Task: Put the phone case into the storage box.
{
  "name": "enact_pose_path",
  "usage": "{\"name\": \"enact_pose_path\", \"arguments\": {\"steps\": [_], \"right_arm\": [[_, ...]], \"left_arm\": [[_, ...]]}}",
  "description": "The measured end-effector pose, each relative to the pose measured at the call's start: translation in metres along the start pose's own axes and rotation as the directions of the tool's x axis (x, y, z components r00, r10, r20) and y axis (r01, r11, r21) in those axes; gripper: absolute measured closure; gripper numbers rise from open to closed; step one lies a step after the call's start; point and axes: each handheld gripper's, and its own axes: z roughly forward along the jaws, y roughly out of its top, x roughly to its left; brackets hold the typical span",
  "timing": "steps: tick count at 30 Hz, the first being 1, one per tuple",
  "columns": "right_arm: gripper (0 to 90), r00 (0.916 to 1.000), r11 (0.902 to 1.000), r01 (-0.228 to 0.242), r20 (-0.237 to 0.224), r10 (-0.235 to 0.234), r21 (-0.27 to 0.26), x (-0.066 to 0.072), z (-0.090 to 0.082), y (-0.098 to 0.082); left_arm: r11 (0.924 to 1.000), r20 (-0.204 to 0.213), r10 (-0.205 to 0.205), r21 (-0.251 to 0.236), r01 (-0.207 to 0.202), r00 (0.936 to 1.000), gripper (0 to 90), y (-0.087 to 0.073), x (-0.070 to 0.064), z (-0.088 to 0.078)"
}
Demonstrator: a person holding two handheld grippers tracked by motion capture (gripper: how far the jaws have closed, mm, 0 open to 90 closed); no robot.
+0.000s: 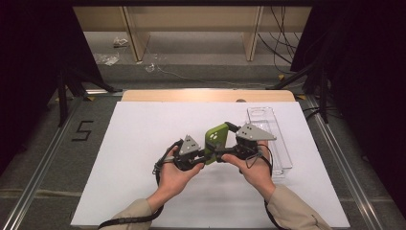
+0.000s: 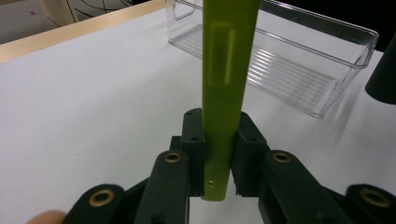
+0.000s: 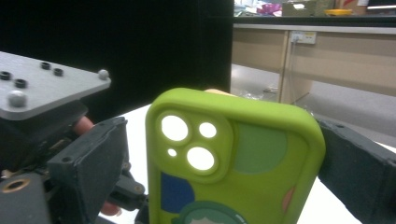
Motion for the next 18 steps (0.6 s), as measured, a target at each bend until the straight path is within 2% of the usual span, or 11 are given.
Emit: {"name": "enact_pose_path", "arguments": {"steps": [3, 7, 13, 17, 18], "right_arm": [[9.1, 0.9999, 1.0000, -0.003, 0.013, 0.003, 0.003, 0.0009, 0.0025, -0.0016], [15.4, 0.9996, 1.0000, 0.000, 0.030, 0.000, -0.002, 0.0016, 0.0036, -0.0026], [16.6, 0.9997, 1.0000, -0.002, 0.023, 0.002, -0.003, 0.0009, 0.0031, -0.0024], [17.1, 0.9997, 1.0000, 0.004, 0.025, -0.004, -0.008, 0.0015, 0.0024, -0.0009], [17.3, 0.9996, 0.9999, 0.004, 0.026, -0.004, -0.010, 0.0015, 0.0020, -0.0006]], "left_arm": [[1.0000, 0.002, -0.003, 0.001, 0.003, 1.0000, 77.0, 0.0000, -0.0006, 0.0000], [1.0000, 0.008, -0.008, 0.001, 0.008, 0.9999, 77.0, -0.0009, -0.0018, 0.0007], [0.9999, 0.015, -0.013, 0.000, 0.013, 0.9998, 76.8, -0.0006, -0.0019, 0.0006], [1.0000, 0.019, -0.004, -0.008, 0.004, 0.9998, 75.9, 0.0001, -0.0003, -0.0001], [1.0000, 0.023, 0.004, -0.006, -0.004, 0.9997, 73.3, 0.0003, 0.0004, -0.0001]]}}
